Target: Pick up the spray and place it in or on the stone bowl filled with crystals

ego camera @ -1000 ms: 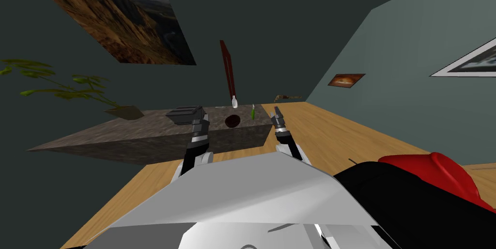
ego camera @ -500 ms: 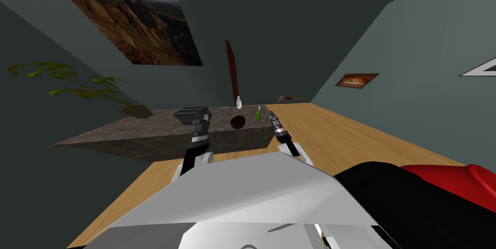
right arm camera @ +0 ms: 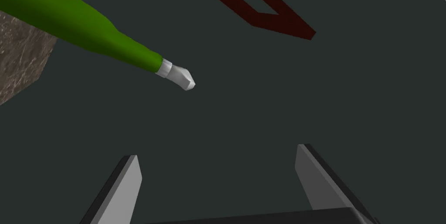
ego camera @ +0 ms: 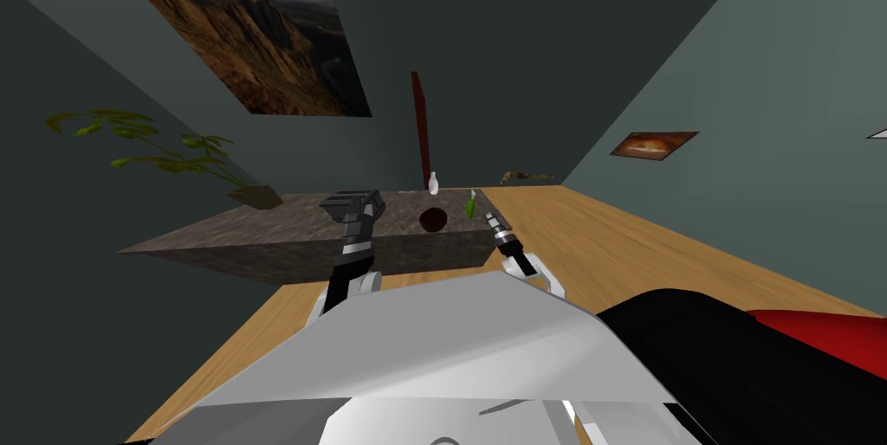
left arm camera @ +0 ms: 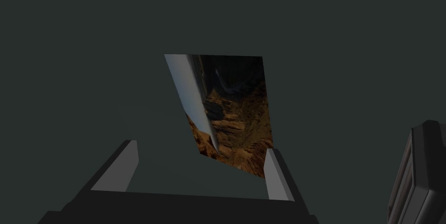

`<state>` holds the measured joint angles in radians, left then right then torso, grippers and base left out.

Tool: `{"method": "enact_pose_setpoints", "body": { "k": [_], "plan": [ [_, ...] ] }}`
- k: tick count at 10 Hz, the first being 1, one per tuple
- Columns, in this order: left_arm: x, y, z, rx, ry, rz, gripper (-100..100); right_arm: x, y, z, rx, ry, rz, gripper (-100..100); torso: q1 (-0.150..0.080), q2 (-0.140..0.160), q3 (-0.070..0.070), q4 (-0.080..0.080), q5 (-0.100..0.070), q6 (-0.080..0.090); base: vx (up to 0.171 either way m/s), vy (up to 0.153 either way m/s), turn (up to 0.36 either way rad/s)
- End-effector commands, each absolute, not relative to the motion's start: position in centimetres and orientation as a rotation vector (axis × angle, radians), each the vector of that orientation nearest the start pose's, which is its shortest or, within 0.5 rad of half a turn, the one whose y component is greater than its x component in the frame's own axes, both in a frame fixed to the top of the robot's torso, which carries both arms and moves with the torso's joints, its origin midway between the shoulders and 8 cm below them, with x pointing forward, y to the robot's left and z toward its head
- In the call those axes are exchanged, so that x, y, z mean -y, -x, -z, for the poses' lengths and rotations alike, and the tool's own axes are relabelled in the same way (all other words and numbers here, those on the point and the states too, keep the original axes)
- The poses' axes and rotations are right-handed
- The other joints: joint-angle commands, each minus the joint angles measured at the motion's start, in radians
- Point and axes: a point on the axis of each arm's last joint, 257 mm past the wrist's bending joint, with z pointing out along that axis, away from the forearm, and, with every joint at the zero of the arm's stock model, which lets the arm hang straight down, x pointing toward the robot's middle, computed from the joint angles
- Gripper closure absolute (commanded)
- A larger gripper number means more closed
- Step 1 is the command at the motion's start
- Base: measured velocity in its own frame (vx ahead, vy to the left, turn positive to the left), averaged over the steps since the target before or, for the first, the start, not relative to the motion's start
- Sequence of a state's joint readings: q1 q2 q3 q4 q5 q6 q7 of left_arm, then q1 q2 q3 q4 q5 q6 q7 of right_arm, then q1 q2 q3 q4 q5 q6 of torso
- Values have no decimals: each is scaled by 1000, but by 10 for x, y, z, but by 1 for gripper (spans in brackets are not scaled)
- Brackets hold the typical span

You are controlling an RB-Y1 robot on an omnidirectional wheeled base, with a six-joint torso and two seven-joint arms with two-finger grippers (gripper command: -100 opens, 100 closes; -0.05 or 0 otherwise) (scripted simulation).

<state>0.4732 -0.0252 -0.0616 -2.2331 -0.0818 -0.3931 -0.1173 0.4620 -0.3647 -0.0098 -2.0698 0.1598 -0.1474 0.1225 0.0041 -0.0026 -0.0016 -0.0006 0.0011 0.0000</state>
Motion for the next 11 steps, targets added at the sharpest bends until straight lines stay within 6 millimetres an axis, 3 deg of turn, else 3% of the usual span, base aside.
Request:
{"method": "enact_pose_setpoints", "body": {
  "k": [1, 6, 11],
  "plan": [
    [-253, -376, 9, -764, 681, 1184, 0, 308, -415, 154, -1386, -562, -766, -100, 0, 0, 0, 0, 0, 0, 45, 56, 44],
    [-253, -376, 9, -764, 681, 1184, 0, 341, -420, 187, -1530, -461, -570, -100, 1, 1, 0, 0, 0, 0, 40, 64, 40],
    [-253, -376, 9, -764, 681, 1184, 0, 390, -422, 215, -1663, -341, -330, -100, 1, 0, 0, 0, 0, 0, 46, 76, 48]
  ]
}}
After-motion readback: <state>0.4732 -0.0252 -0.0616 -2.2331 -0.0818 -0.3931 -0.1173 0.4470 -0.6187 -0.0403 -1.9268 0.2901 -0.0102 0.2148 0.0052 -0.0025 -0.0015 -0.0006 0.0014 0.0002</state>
